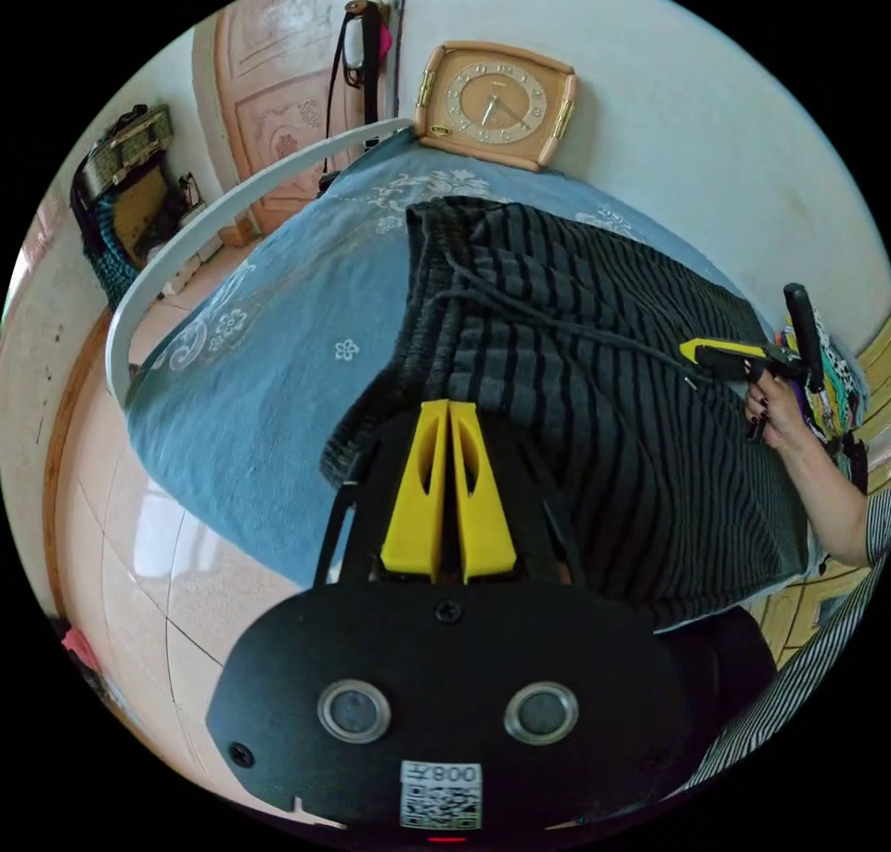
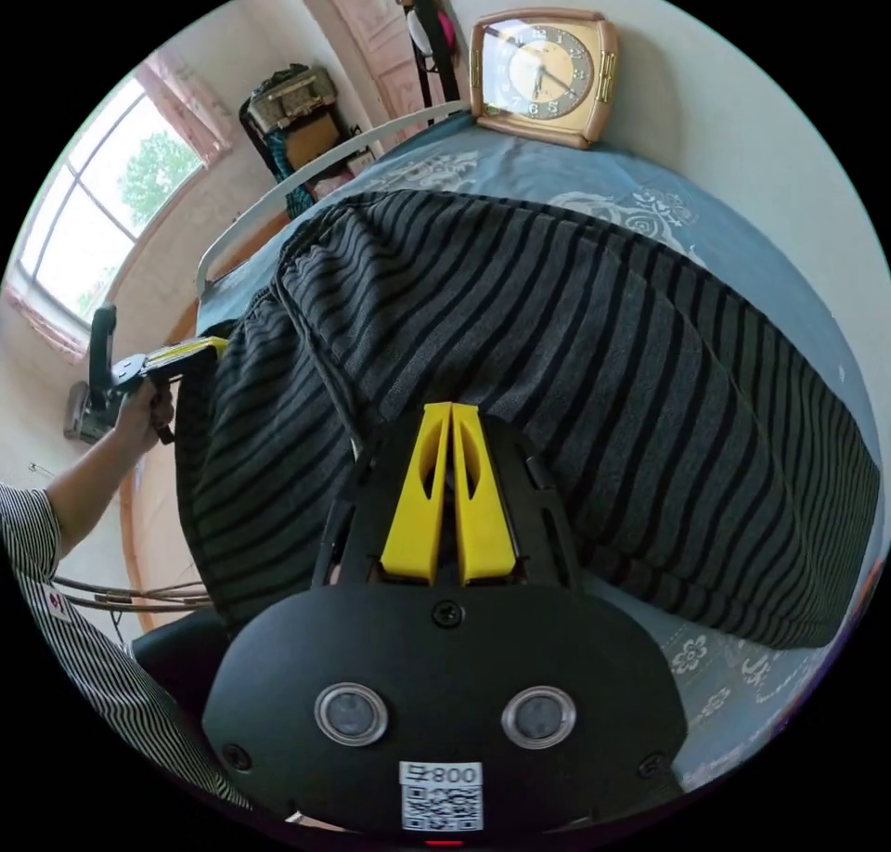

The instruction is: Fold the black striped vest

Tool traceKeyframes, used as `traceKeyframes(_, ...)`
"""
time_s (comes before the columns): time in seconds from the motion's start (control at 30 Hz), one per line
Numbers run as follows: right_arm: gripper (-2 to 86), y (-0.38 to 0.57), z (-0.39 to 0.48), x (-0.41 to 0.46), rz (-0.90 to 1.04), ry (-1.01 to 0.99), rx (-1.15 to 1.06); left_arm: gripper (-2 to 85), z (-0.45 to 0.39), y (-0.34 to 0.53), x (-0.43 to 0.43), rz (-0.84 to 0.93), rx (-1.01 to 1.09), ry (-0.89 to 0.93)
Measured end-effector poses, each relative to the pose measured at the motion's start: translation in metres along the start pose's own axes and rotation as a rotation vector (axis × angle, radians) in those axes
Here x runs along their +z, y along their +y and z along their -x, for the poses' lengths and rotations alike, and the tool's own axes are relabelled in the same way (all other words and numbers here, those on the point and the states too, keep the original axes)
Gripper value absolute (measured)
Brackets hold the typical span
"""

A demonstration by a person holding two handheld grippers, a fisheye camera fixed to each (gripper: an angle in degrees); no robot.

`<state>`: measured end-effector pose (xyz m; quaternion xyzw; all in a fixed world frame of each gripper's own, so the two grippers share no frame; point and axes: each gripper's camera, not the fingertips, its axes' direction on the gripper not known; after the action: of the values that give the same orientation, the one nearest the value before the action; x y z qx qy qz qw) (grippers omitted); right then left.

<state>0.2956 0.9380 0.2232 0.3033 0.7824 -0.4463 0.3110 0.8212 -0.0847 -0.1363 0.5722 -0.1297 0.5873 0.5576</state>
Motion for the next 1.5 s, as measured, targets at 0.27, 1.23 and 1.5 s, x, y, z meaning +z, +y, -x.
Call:
traceKeyframes(0.27, 0.3, -0.012, -0.048, -0.039, -0.084, 0.031, -0.004, 1.6, -0.001, -0.069, -0.006, -0.153, 0.067, 0.122)
traceKeyframes(1.23, 10.4, -0.199, -0.184, -0.061, 0.204, 0.265, -0.269, 11.0, -0.064, -0.376, 0.181, 0.293, 0.406, 0.033)
traceKeyframes(1.5, 9.0, -0.199, -0.184, -0.088, 0.236, 0.166, -0.264, 6.9, -0.103, -0.387, 0.184, 0.320, 0.469, 0.006)
